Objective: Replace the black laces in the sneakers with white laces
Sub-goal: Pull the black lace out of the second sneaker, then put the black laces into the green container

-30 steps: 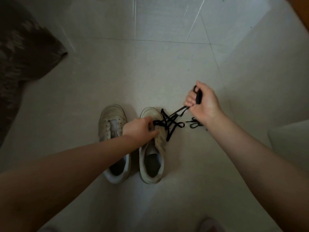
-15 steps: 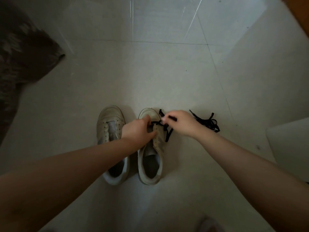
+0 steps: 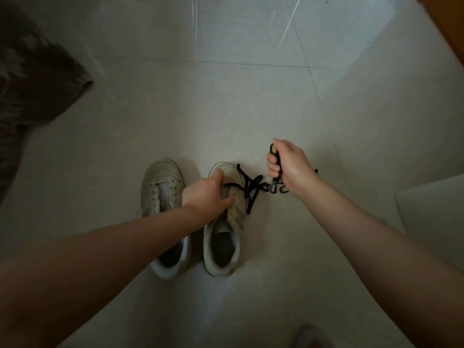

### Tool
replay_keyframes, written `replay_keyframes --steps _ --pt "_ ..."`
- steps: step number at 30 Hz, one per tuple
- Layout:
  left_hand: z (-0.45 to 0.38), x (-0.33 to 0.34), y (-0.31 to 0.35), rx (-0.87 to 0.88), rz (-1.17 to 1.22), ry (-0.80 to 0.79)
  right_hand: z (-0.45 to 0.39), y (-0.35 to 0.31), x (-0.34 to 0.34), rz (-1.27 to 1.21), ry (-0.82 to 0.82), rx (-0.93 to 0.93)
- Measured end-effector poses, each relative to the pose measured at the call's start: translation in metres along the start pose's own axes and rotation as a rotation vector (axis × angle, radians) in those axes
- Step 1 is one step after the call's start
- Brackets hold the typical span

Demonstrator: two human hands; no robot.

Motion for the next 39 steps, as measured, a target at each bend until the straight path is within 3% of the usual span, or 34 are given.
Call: replay_keyframes --steps 4,8,11,15,17,20,25,28,31,33,35,39 --pt "0.001 -0.012 0.013 0.108 -0.084 0.116 -0.005 -0.013 -0.029 0.618 0.103 -0.219" --pt "0.002 -0.016 0.045 0.312 -0.155 0.142 -0.013 -0.006 -0.092 0.546 0.281 -0.135" --pt "-0.010 -0.008 0.070 0.366 -0.219 0.085 -0.025 0.013 -0.135 0.768 0.340 -0.016" --pt "-0.037 0.024 0.092 0.339 -0.487 -0.141 -0.029 0.056 -0.138 0.952 0.258 0.123" --pt "-0.049 0.034 0.092 0.293 -0.610 -0.215 -0.024 0.067 -0.118 1.095 0.210 0.044" --pt "-0.059 0.037 0.095 0.283 -0.647 -0.180 -0.017 0.077 -0.086 1.223 0.104 -0.112" --pt "-0.066 0.038 0.085 0.194 -0.382 -0.237 -0.006 0.088 -0.056 1.178 -0.055 -0.335" --pt "-0.071 0.048 0.078 -0.041 0.158 -0.293 0.003 0.094 -0.038 1.072 -0.057 -0.376" --pt "-0.062 0.062 0.084 -0.345 0.729 -0.343 0.000 0.095 -0.042 0.832 0.118 -0.341" --pt "-0.058 0.071 0.091 -0.498 1.003 -0.366 -0.006 0.091 -0.046 0.736 0.149 -0.358" --pt "-0.060 0.073 0.089 -0.535 1.080 -0.292 -0.016 0.087 -0.049 0.690 0.120 -0.392" --pt "-0.047 0.071 0.073 -0.637 0.960 -0.196 -0.031 0.078 -0.061 0.557 0.186 -0.302"
Point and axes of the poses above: each hand's wrist, its own z-axis away from the middle knuckle, its own x-axis out of the palm, y = z × x, the point moved 8 cm from there along -z, towards the middle knuckle, and after that the axes turned 10 degrees about -z, right-handed, at the moved point
